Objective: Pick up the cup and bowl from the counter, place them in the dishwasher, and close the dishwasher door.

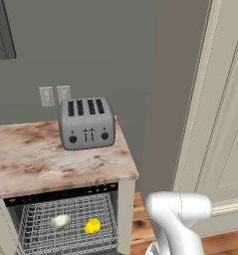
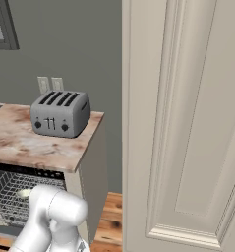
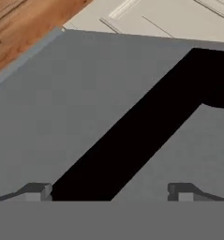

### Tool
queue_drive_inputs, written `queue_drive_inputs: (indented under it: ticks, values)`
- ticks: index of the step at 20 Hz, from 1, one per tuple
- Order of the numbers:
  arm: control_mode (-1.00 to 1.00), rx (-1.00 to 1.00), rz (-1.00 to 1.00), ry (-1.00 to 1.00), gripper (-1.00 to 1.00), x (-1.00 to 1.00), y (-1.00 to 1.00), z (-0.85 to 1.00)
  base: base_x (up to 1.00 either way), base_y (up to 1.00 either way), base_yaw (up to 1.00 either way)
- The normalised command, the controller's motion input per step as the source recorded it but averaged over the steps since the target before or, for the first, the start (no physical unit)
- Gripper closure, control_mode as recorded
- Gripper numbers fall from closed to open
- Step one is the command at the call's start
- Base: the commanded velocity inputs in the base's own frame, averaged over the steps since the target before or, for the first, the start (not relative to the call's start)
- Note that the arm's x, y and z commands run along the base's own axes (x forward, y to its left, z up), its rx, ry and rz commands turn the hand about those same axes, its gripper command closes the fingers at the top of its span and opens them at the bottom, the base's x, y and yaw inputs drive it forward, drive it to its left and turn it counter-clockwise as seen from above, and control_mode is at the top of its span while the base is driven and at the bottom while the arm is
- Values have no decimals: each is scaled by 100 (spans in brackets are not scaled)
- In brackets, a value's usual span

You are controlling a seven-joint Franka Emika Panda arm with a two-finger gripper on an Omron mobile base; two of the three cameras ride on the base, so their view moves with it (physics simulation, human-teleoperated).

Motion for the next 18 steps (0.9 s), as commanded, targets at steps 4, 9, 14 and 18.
queue_drive_inputs:
  ticks: [4, 9, 14, 18]
  values:
    - [-100, -28, 14, -17, -100, 76, -36, 2, 0, 0, 0]
    - [-100, -21, 13, -12, -100, 98, -47, 0, 0, 0, 0]
    - [-100, -17, 11, -10, -100, 100, -53, 0, 0, 0, 0]
    - [-100, -12, 11, -9, -100, 97, -48, 0, 0, 0, 0]
